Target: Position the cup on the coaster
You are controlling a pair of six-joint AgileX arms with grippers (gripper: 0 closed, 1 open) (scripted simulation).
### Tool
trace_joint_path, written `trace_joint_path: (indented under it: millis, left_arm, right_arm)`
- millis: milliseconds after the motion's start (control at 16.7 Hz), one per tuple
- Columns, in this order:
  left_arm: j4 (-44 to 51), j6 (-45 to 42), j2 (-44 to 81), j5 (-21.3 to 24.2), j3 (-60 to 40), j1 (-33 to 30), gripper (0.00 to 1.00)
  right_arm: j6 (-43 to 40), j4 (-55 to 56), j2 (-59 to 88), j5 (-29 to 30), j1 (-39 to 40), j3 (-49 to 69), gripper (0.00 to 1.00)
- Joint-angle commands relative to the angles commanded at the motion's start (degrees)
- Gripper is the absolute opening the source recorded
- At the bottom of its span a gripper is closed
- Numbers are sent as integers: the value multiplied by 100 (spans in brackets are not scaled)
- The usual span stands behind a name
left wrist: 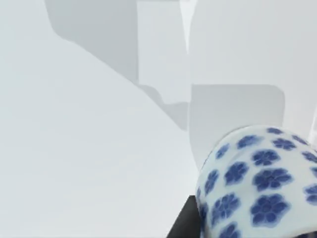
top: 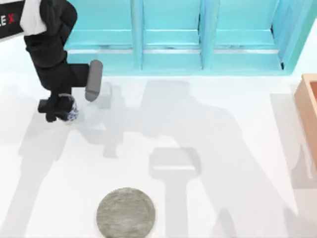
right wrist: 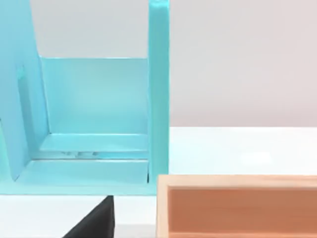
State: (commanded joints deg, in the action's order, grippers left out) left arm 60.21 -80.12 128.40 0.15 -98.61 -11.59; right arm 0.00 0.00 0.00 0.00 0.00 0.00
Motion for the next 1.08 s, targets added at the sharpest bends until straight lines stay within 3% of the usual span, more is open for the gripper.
trace_joint_path:
  millis: [120, 180, 780, 1080]
  left_arm:
    - [0, 0, 0, 0, 0, 0, 2]
    - [0, 0, 0, 0, 0, 0, 0]
    - [4, 50, -19, -1, 7, -21, 0]
    - [75, 1239, -250, -7, 148, -306, 0]
  right_arm:
    - [0, 0, 0, 0, 0, 0, 100]
    - [0, 0, 0, 0, 0, 0, 100]
    - [0, 0, 0, 0, 0, 0, 100]
    - [0, 0, 0, 0, 0, 0, 100]
